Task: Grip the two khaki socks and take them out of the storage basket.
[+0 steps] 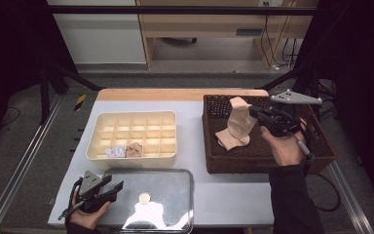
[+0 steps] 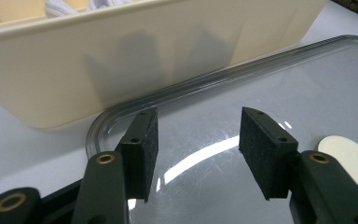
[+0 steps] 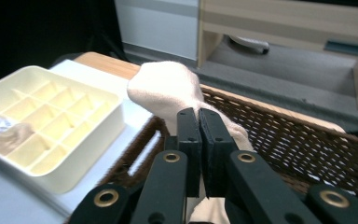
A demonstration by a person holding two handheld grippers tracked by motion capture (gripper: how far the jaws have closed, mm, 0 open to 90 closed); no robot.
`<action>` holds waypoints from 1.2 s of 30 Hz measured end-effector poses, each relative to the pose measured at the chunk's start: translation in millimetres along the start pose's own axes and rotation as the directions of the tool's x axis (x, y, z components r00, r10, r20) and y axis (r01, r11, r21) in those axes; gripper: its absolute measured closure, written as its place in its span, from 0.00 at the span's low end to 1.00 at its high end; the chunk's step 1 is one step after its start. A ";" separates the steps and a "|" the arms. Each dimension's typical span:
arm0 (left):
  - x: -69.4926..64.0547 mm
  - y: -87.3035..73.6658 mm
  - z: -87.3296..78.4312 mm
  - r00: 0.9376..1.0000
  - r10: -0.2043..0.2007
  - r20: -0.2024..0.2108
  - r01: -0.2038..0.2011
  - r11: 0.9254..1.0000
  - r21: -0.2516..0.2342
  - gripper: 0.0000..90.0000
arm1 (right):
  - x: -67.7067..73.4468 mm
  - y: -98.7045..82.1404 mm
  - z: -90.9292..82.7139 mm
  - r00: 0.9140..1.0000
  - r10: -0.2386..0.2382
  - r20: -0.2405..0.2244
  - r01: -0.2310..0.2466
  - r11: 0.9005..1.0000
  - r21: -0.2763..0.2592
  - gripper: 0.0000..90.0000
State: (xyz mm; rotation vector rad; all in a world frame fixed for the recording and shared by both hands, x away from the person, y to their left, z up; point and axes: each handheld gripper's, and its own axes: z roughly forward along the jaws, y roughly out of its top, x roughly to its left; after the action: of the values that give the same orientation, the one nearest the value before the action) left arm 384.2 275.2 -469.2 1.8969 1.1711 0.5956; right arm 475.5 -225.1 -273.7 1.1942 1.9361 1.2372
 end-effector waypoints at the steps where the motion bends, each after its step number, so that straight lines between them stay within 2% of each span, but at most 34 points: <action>1: -0.1 0.0 -0.2 1.000 -0.001 -0.001 0.001 1.000 -0.001 0.52 | 4.2 0.7 -2.3 1.000 -0.005 -0.010 0.005 1.000 -0.006 0.98; 6: -0.1 0.4 0.1 1.000 -0.002 -0.005 0.002 1.000 0.003 0.52 | 25.6 6.1 -13.1 0.997 -0.057 -0.056 0.056 0.998 -0.029 0.98; 11: 0.6 0.2 -0.2 1.000 -0.013 -0.018 0.013 1.000 -0.001 0.48 | 48.4 9.1 -21.8 0.989 -0.095 -0.116 0.090 0.995 -0.053 0.98; 20: 2.1 0.1 -1.8 0.998 -0.042 -0.036 0.041 0.999 -0.017 0.35 | 94.4 1.6 -21.4 0.963 -0.158 -0.220 0.148 0.987 -0.058 0.98; 25: 2.6 0.2 -3.2 0.997 -0.057 -0.043 0.056 0.998 -0.026 0.33 | 114.3 -11.2 -12.7 0.946 -0.160 -0.282 0.153 0.987 -0.047 0.98; 29: 2.8 0.5 -3.0 0.998 -0.059 -0.038 0.059 0.998 -0.021 0.30 | 128.6 -27.4 -0.8 0.932 -0.160 -0.324 0.166 0.986 -0.009 0.98; 36: 2.2 -0.2 -3.1 0.997 -0.050 -0.050 0.049 0.999 -0.016 0.30 | 142.5 -59.6 16.5 0.915 -0.109 -0.387 0.138 0.989 0.048 0.98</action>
State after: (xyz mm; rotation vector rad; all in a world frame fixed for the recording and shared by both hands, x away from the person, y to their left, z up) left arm 382.8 278.4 -467.7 1.8448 1.2394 0.6262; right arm 400.5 -102.4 -332.4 0.8926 2.3189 1.4243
